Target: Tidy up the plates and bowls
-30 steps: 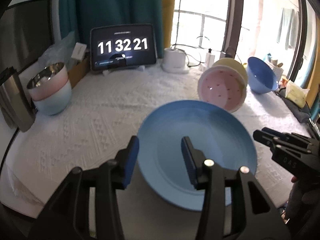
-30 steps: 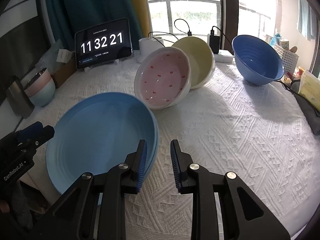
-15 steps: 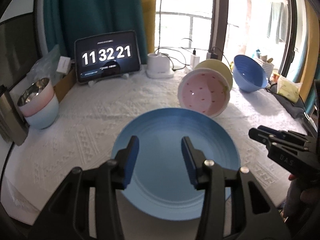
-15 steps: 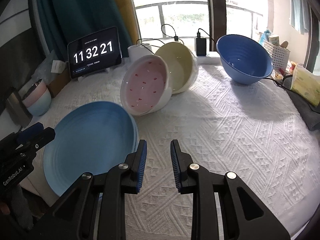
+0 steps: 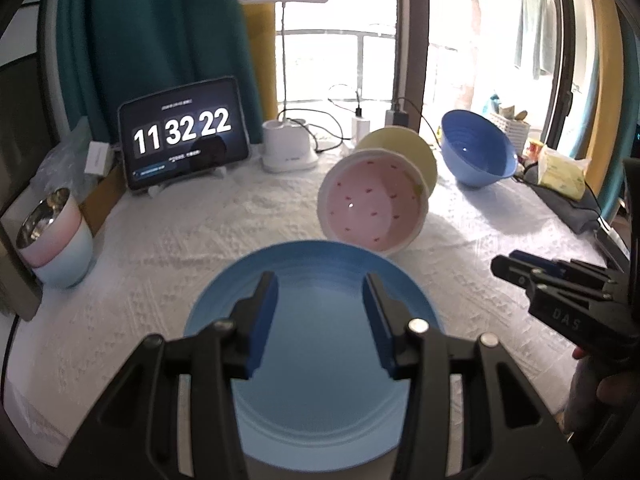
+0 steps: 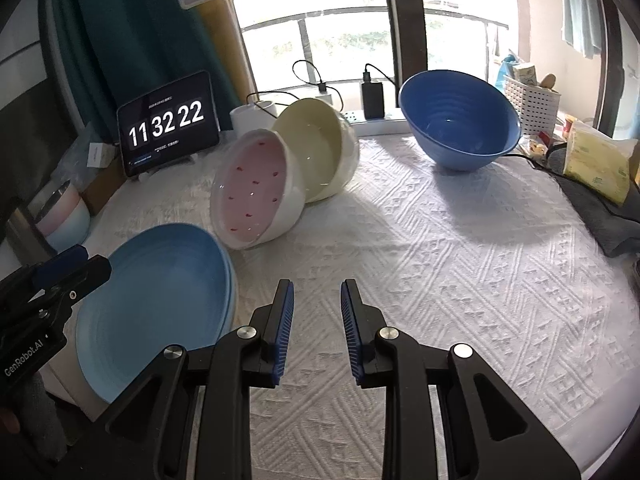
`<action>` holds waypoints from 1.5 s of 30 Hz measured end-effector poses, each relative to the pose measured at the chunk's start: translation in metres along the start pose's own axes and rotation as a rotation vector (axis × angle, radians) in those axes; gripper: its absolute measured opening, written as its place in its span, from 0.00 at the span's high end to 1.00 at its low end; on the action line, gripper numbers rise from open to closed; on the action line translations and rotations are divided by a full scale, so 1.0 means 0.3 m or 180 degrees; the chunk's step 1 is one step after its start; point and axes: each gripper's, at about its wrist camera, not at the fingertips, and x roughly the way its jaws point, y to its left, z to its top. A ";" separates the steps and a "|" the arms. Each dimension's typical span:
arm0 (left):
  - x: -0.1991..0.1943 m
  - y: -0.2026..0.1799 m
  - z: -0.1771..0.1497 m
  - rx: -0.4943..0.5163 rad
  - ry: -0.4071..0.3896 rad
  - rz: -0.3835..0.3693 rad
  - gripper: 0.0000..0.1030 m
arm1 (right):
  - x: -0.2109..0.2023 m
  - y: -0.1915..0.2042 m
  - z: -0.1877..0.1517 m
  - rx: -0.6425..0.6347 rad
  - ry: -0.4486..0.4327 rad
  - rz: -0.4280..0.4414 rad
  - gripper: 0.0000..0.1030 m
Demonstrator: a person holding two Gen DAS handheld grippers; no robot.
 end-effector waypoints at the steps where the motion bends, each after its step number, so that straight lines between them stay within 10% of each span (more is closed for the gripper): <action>1: 0.002 -0.007 0.005 0.0012 -0.0003 -0.0011 0.56 | 0.000 -0.004 0.003 0.0007 -0.0005 -0.0005 0.75; 45: 0.119 -0.272 0.202 0.0409 -0.0179 -0.0470 0.56 | -0.036 -0.275 0.117 0.0236 -0.0280 -0.0341 0.75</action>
